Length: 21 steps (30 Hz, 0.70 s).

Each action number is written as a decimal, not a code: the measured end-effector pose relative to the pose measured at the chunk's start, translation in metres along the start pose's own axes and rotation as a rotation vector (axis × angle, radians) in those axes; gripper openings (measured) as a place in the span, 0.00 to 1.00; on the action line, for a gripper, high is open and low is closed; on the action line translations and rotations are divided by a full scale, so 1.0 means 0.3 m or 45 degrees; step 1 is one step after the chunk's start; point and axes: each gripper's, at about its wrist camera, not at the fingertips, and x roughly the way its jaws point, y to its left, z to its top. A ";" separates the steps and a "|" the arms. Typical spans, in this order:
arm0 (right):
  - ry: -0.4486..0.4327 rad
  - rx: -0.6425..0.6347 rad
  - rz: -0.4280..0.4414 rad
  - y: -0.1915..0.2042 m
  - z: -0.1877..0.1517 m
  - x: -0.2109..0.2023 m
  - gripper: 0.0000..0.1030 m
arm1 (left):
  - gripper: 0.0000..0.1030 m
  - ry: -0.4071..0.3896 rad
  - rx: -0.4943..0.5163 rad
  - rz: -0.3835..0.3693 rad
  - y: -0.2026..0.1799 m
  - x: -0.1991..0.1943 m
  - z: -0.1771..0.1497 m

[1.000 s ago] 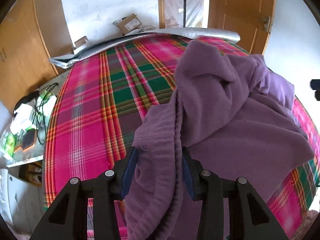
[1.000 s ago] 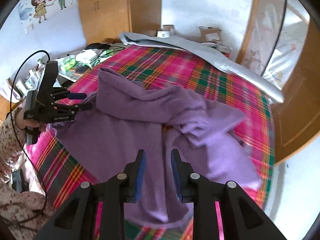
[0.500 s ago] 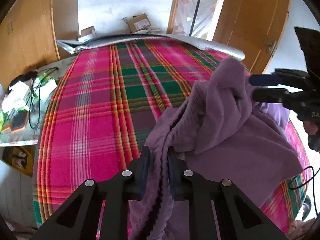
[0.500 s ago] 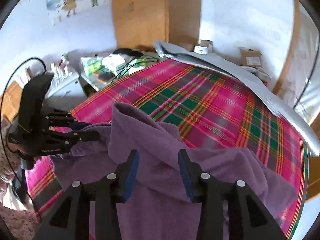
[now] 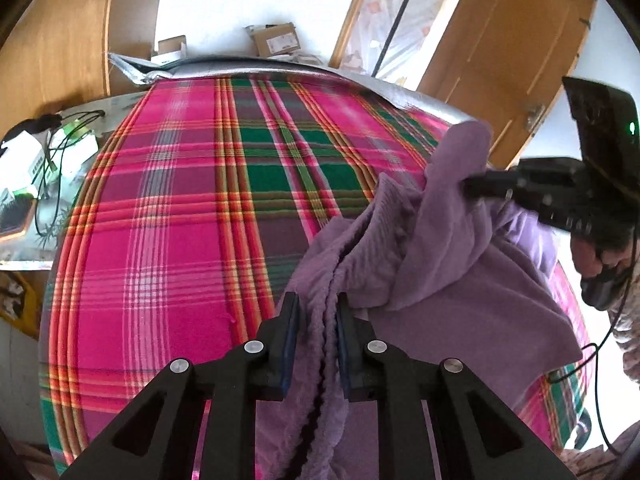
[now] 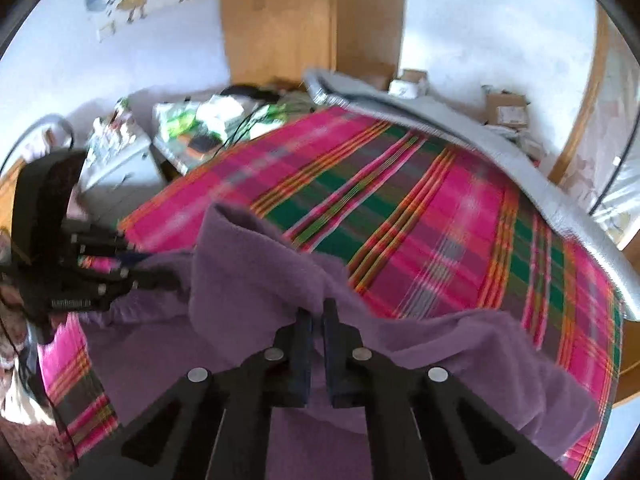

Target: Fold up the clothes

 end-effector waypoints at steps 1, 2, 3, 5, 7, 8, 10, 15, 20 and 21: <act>-0.020 0.015 -0.019 -0.012 0.010 -0.009 0.05 | 0.15 -0.006 -0.002 0.006 0.004 -0.002 0.000; -0.040 0.029 -0.038 -0.024 0.020 -0.019 0.05 | 0.12 -0.014 -0.009 0.012 0.010 -0.005 0.003; -0.058 0.043 -0.056 -0.036 0.030 -0.027 0.05 | 0.12 -0.025 -0.018 0.018 0.017 -0.011 0.007; -0.078 0.053 -0.080 -0.053 0.055 -0.029 0.05 | 0.12 -0.045 -0.035 0.032 0.032 -0.023 0.015; -0.093 0.047 -0.112 -0.063 0.079 -0.025 0.05 | 0.12 -0.060 -0.052 0.047 0.051 -0.031 0.020; -0.095 0.040 -0.127 -0.066 0.090 -0.019 0.05 | 0.12 -0.068 -0.062 0.056 0.062 -0.035 0.022; -0.094 0.034 -0.160 -0.076 0.113 0.004 0.05 | 0.12 -0.087 -0.087 0.074 0.086 -0.047 0.028; -0.092 0.039 -0.213 -0.098 0.170 0.060 0.05 | 0.12 -0.122 -0.136 0.102 0.126 -0.075 0.027; -0.096 0.070 -0.257 -0.130 0.219 0.101 0.05 | 0.12 -0.143 -0.189 0.119 0.171 -0.084 0.019; -0.097 0.081 -0.264 -0.139 0.226 0.108 0.05 | 0.12 -0.143 -0.201 0.123 0.181 -0.084 0.015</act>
